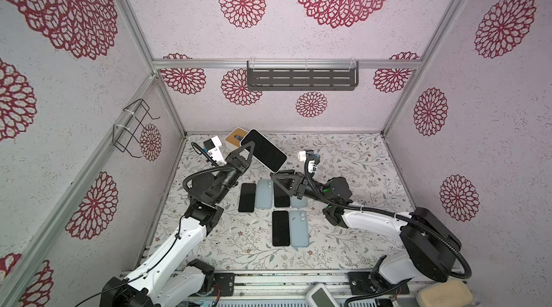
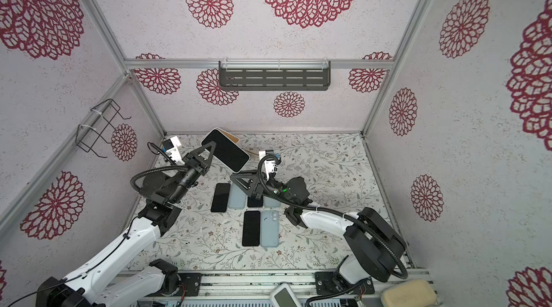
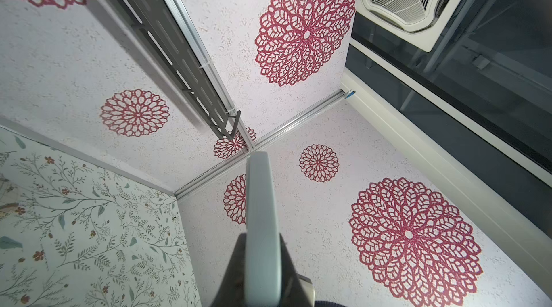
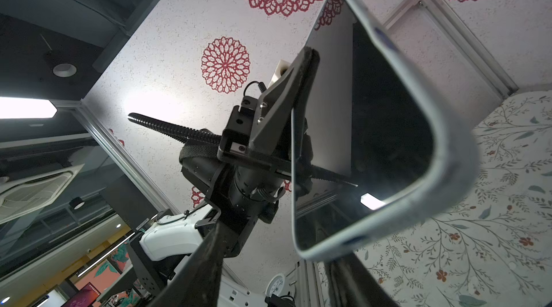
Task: Take the phone out of the phone case
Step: Remove the phone case from the phone.
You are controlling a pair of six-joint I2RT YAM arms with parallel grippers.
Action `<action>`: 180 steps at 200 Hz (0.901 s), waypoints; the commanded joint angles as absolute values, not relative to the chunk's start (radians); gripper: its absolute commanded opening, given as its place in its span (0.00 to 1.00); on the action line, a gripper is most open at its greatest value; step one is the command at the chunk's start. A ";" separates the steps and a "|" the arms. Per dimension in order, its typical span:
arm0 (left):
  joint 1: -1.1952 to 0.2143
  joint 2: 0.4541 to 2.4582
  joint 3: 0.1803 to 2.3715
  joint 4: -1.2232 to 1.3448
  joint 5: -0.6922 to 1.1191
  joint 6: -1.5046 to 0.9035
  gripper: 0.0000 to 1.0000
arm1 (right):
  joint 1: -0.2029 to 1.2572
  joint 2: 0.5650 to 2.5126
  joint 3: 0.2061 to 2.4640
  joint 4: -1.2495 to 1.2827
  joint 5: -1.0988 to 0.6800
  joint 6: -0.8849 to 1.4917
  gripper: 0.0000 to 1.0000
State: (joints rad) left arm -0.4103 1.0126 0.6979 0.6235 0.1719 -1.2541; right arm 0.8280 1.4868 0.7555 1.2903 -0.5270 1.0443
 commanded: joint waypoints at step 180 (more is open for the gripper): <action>-0.443 1.018 0.759 0.557 0.187 -1.469 0.00 | 0.837 1.300 0.834 0.763 -0.383 0.518 0.00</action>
